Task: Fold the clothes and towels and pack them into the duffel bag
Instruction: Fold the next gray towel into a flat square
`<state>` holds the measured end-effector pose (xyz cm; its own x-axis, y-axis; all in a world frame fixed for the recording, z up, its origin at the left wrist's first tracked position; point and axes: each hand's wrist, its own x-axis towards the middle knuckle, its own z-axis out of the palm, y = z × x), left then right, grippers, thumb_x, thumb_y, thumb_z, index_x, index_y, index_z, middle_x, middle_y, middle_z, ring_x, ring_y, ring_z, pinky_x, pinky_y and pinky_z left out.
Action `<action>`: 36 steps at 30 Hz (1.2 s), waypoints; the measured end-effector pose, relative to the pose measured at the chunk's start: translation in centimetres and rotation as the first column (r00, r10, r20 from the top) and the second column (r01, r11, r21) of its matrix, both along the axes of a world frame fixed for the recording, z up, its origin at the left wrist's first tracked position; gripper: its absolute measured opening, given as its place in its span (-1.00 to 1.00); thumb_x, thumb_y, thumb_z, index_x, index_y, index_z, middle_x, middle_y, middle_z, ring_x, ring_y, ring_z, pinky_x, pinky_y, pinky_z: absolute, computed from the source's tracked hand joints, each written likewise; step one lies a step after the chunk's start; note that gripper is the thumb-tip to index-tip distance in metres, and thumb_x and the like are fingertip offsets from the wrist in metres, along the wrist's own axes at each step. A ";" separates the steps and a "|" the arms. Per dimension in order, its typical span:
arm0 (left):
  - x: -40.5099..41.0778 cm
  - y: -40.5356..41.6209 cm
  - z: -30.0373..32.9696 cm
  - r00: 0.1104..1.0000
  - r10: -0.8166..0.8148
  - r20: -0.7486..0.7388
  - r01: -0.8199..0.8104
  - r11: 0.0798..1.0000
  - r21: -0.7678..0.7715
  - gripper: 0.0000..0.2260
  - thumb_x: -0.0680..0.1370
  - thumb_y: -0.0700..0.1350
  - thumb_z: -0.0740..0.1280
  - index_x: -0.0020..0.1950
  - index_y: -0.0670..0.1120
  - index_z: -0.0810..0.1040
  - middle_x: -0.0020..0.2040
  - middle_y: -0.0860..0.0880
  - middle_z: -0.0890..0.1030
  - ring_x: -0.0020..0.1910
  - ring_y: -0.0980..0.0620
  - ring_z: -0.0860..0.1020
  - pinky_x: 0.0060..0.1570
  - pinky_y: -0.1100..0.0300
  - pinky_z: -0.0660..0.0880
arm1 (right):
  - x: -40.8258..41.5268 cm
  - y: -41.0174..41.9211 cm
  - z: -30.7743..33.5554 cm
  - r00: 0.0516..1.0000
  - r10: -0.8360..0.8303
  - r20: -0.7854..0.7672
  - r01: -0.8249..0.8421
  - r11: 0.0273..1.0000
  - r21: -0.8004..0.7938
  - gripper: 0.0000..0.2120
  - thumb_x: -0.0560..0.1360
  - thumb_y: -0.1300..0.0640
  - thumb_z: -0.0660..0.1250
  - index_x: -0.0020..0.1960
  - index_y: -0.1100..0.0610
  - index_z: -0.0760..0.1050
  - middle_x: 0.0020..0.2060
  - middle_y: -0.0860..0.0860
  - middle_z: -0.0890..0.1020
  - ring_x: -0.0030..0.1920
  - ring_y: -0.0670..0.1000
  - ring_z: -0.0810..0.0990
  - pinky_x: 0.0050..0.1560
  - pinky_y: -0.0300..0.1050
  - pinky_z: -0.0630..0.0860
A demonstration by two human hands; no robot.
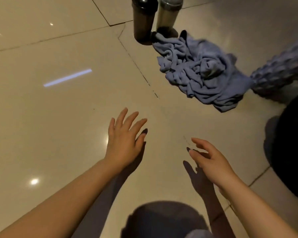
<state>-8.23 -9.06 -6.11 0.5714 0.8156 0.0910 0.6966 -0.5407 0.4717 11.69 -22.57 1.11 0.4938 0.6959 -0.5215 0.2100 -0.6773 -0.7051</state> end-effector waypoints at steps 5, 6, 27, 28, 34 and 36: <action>6.7 5.2 -2.0 0.955 0.028 -0.296 -0.047 0.997 -0.057 -0.43 0.59 0.30 -0.10 0.57 0.15 0.04 0.60 -0.01 0.00 0.56 -0.10 -0.11 0.36 -0.39 -0.12 | 4.4 -0.5 -0.6 0.997 -0.062 -0.048 0.063 0.998 0.009 -0.70 0.54 0.10 0.35 0.21 -0.16 0.44 0.24 -0.10 0.46 0.06 -0.32 0.46 0.12 -0.26 0.48; 7.5 5.4 -2.9 0.936 0.048 -0.348 -0.079 0.994 -0.076 -0.43 0.59 0.31 -0.14 0.58 0.17 -0.04 0.60 0.01 -0.08 0.56 -0.08 -0.17 0.36 -0.39 -0.17 | 5.3 0.0 -0.8 0.994 -0.094 -0.049 0.095 0.995 0.013 -0.71 0.54 0.08 0.35 0.20 -0.17 0.45 0.24 -0.10 0.48 0.10 -0.27 0.48 0.14 -0.22 0.50; 8.9 5.4 -4.1 0.917 0.134 -0.375 -0.142 0.990 0.006 -0.43 0.55 0.24 0.02 0.50 0.02 0.32 0.53 -0.11 0.24 0.52 -0.16 0.13 0.32 -0.40 -0.08 | 20.3 20.3 -0.9 0.935 -0.353 -0.047 0.346 0.932 -0.109 -0.49 0.55 0.34 0.27 0.46 0.08 0.30 0.17 0.11 0.52 0.10 0.13 0.55 0.09 0.05 0.58; 8.9 5.4 -4.2 0.921 0.135 -0.366 -0.141 0.990 0.011 -0.42 0.54 0.24 0.02 0.50 0.02 0.33 0.52 -0.11 0.25 0.52 -0.17 0.14 0.32 -0.40 -0.08 | 20.1 20.3 -0.9 0.920 -0.392 -0.001 0.391 0.917 -0.081 -0.53 0.55 0.34 0.28 0.43 0.10 0.34 0.07 0.08 0.54 0.08 0.13 0.56 0.14 0.10 0.56; 8.9 5.5 -4.5 0.916 0.133 -0.378 -0.140 0.990 0.010 -0.42 0.54 0.25 0.03 0.51 0.05 0.30 0.53 -0.11 0.25 0.52 -0.16 0.14 0.34 -0.39 -0.10 | 18.4 18.7 1.2 0.786 -0.342 0.515 0.306 0.939 0.156 -0.91 0.50 0.21 0.33 -0.04 0.07 0.46 -0.12 0.02 0.58 -0.16 0.10 0.56 -0.17 -0.03 0.50; 8.8 5.4 -4.5 0.920 0.137 -0.366 -0.138 0.990 0.024 -0.42 0.54 0.24 0.04 0.51 0.04 0.30 0.53 -0.11 0.24 0.52 -0.17 0.14 0.34 -0.39 -0.10 | 17.7 18.2 2.6 0.751 -0.322 0.576 0.245 0.946 0.210 -0.86 0.49 0.18 0.33 -0.03 0.08 0.38 -0.20 -0.06 0.47 -0.20 0.06 0.49 -0.27 -0.10 0.42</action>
